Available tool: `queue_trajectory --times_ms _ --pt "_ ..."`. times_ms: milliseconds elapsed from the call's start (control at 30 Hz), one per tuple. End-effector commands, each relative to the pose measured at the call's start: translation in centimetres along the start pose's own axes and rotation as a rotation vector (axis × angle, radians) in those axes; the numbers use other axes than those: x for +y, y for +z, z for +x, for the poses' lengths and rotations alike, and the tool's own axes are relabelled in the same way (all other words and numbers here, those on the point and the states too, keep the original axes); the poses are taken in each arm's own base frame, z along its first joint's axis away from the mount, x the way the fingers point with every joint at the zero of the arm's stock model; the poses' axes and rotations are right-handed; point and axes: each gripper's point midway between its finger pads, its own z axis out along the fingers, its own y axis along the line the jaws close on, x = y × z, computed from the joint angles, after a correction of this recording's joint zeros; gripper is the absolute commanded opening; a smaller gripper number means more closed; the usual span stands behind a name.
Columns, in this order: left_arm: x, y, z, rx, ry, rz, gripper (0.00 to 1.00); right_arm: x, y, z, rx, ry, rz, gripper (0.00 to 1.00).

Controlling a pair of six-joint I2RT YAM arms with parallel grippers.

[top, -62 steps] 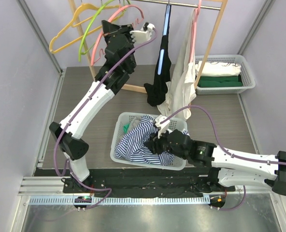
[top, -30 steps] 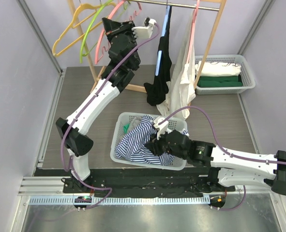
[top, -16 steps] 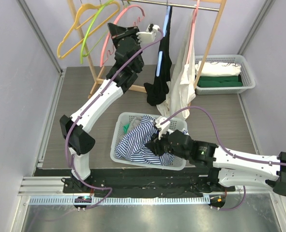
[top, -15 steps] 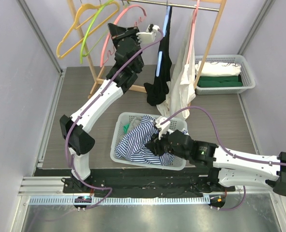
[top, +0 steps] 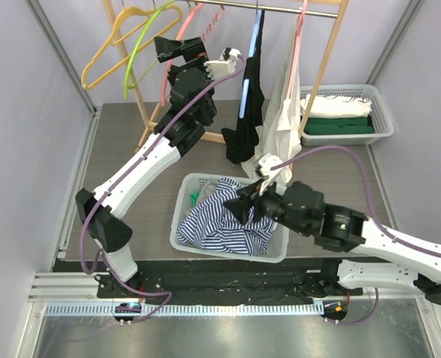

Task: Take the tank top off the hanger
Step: Place the hanger at the clothesline, then pick up the hanger from the clothesline.

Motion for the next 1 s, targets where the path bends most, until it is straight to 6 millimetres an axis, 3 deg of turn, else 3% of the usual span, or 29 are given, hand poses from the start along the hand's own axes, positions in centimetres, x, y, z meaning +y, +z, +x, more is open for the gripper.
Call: queue_trajectory --times_ms 0,33,133,200,300,333,433,567,700,733,800,833,867,967 --pt "4.5 -3.6 1.0 -0.035 -0.198 0.009 1.00 -0.7 -4.0 -7.7 -0.186 0.005 0.057 0.60" --pt "4.6 -4.2 0.9 -0.049 -0.220 0.021 1.00 -1.0 -5.7 -10.1 -0.251 0.030 0.070 0.59" --pt "4.9 -6.4 1.0 -0.095 -0.266 0.077 1.00 -4.2 -10.1 -14.0 -0.402 0.115 0.216 0.52" --pt "5.4 -7.6 1.3 -0.125 -0.292 0.107 1.00 -7.8 -12.8 -15.0 -0.477 0.182 0.401 0.45" --pt "5.8 -8.5 2.0 -0.147 -0.370 0.166 1.00 -11.2 -16.3 -15.2 -0.538 0.208 0.569 0.44" --pt "5.8 -8.9 1.7 -0.177 -0.467 0.204 1.00 -12.1 -16.9 -15.0 -0.531 0.177 0.624 0.44" --pt "4.5 -10.2 1.9 -0.206 -0.511 0.330 1.00 -14.6 -18.3 -14.5 -0.505 0.116 0.845 0.45" --pt "1.9 -11.1 0.7 -0.229 -0.552 0.440 1.00 -15.2 -17.8 -14.9 -0.431 -0.006 0.997 0.52" --pt "1.5 -12.0 0.1 -0.257 -0.601 0.509 1.00 -16.5 -13.6 -15.2 -0.319 -0.137 1.096 0.59" --pt "1.8 -12.2 0.2 -0.264 -0.619 0.521 1.00 -18.4 -13.1 -15.4 -0.311 -0.130 1.118 0.61" --pt "2.5 -13.2 0.3 -0.294 -0.670 0.572 1.00 -20.1 -12.9 -16.1 -0.356 -0.052 1.106 0.62" --pt "2.8 -13.5 0.6 -0.302 -0.680 0.584 1.00 -22.5 -14.3 -16.5 -0.380 -0.014 1.160 0.62" --pt "2.9 -14.2 1.2 -0.313 -0.683 0.606 1.00 -22.8 -13.6 -16.8 -0.387 0.002 1.102 0.62" --pt "2.1 -15.1 1.6 -0.332 -0.667 0.655 1.00 -26.4 -13.2 -16.4 -0.378 0.061 1.113 0.62"
